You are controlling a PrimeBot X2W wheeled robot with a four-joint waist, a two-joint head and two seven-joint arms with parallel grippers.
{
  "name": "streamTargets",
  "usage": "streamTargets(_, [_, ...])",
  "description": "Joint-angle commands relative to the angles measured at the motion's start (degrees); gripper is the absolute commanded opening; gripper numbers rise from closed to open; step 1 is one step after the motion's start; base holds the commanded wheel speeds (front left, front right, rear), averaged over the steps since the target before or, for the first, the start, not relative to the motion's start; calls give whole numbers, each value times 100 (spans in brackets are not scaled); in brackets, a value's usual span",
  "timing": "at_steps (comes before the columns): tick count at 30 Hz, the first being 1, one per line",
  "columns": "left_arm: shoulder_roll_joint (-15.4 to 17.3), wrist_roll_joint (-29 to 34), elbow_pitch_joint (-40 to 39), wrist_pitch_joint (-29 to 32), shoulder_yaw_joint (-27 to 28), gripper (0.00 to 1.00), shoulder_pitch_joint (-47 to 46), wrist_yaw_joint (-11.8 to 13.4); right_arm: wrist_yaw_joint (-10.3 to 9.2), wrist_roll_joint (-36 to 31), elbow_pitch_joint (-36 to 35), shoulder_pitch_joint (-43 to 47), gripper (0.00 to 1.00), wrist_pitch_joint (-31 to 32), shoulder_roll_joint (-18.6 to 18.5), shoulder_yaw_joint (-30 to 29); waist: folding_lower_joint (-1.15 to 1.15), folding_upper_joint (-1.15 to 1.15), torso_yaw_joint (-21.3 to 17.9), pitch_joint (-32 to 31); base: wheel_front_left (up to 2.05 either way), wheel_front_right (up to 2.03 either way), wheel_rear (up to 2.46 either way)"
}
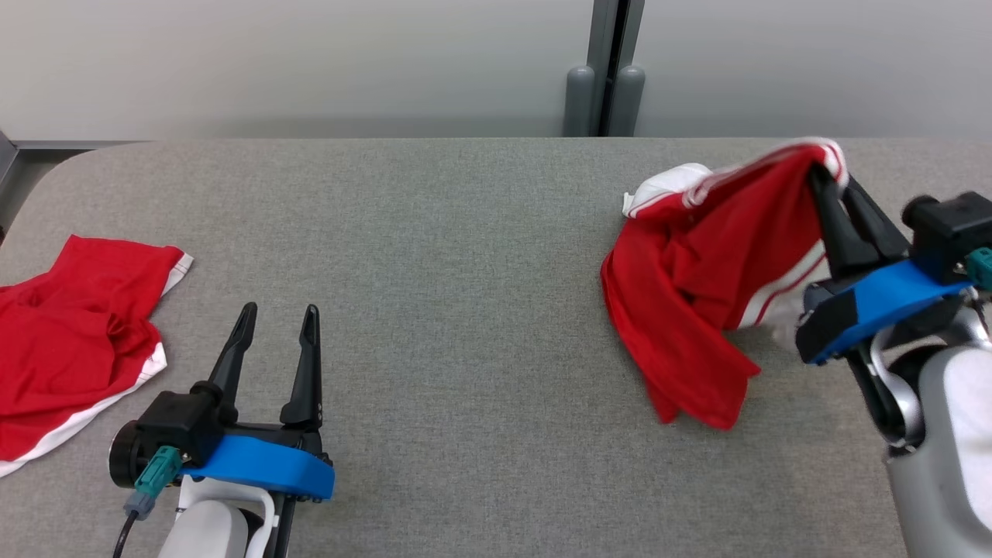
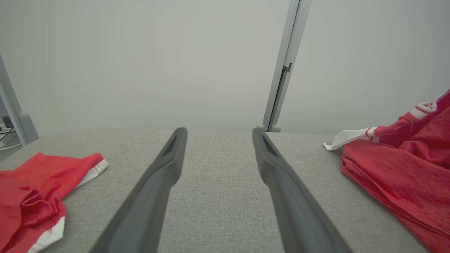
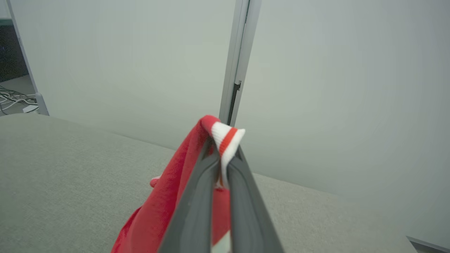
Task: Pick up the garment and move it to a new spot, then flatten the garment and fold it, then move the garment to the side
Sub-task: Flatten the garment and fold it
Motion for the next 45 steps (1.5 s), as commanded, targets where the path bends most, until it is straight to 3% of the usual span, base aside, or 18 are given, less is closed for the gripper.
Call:
streamTargets(1, [43,-17,0,-27,29,100,23,29,1,42,-143,-132,0,12,11,97,0,0,-3,-13,0,0,0])
streamTargets(7, [26,-22,-36,-27,21,100,68,72,1,556,-1054,-1122,0,357,94,1278,0,0,-1,-82,0,0,0])
streamTargets(13, [-17,-27,-64,-27,-61,100,77,66,1,974,-753,-2466,0,376,346,2000,0,0,95,-86,0,0,0])
streamTargets(17, [-28,-45,-37,-27,-100,100,50,48,0,1105,-357,-3149,0,104,450,2150,0,0,173,-69,0,0,0])
streamTargets(22, [-10,-62,-40,-27,-89,100,98,50,0,1105,-130,-3087,0,-119,307,1870,0,0,193,-40,0,0,0])
streamTargets(29, [32,-66,-68,-27,-78,100,71,63,1,1148,278,-1648,0,-81,-222,872,0,0,109,60,0,0,0])
streamTargets(34, [76,-61,-95,-28,-110,100,-77,45,1,1219,1102,-858,0,-303,-399,70,0,0,53,253,0,0,0])
streamTargets(45, [121,5,-69,-18,-270,100,-393,9,1,1198,3097,-1583,0,-1261,-518,-477,0,0,255,678,0,0,0])
